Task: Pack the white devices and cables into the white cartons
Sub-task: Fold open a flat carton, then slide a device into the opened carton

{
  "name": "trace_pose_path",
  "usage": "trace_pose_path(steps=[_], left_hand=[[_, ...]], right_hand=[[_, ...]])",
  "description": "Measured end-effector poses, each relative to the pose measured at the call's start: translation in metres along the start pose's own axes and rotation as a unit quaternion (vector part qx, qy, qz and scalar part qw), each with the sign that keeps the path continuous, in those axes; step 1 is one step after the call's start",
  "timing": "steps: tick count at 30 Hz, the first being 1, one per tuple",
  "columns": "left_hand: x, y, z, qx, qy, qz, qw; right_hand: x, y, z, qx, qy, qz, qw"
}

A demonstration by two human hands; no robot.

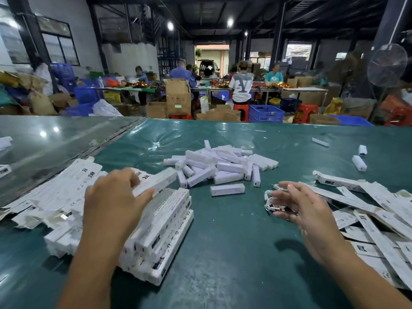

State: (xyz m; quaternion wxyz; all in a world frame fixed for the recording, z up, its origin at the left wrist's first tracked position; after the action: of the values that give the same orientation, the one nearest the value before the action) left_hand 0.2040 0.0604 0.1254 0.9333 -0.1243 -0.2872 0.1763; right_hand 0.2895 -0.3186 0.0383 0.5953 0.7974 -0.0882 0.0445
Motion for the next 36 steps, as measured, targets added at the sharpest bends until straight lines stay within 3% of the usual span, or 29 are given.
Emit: trace_pose_path(steps=[5,11,14,15,17,19,20,22,27,31,36], left_hand=[[-0.001,0.026,-0.012,0.143,0.048,0.074,0.986],[0.000,0.036,-0.039,0.150,0.135,0.088,0.975],[0.001,0.034,-0.036,0.140,0.119,0.091,0.979],[0.001,0.027,-0.031,0.128,0.094,0.084,0.984],[-0.001,0.000,-0.020,0.062,0.009,0.033,0.997],[-0.013,-0.042,-0.016,-0.031,-0.055,-0.055,0.997],[-0.023,-0.064,-0.020,-0.063,-0.062,-0.103,0.991],[-0.043,-0.101,-0.036,-0.101,-0.045,-0.184,0.977],[-0.087,-0.151,-0.073,-0.128,0.024,-0.320,0.938],[-0.096,-0.153,-0.096,-0.140,0.068,-0.333,0.930],[-0.092,-0.151,-0.102,-0.152,0.079,-0.326,0.930]], right_hand=[[-0.002,-0.003,-0.006,-0.030,0.029,0.003,0.999],[-0.001,-0.011,-0.009,-0.111,0.057,-0.008,0.992],[0.003,-0.007,-0.005,-0.258,0.070,0.022,0.963],[0.006,-0.002,0.000,-0.368,0.072,0.049,0.926],[0.011,0.001,0.011,-0.615,0.088,0.063,0.781],[0.015,-0.006,0.036,-0.750,0.098,-0.003,0.654],[0.014,-0.011,0.048,-0.773,0.105,-0.047,0.624],[0.012,-0.018,0.060,-0.772,0.105,-0.088,0.621],[0.015,-0.009,0.061,-0.787,0.059,-0.050,0.612],[0.013,-0.002,0.058,-0.803,0.046,-0.040,0.593],[0.018,0.021,0.053,-0.802,-0.017,0.023,0.597]])
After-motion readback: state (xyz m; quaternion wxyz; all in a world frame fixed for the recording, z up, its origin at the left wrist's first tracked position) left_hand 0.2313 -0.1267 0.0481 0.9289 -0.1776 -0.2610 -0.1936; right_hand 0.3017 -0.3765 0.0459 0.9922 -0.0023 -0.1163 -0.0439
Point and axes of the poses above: each hand's wrist, its own x-axis towards the middle knuckle, its own z-axis out of the back of the hand, y = z × x, the point moved 10 cm from there along x, towards the middle knuckle, and after that the axes turned 7 degrees about x, right-handed, at the moved point
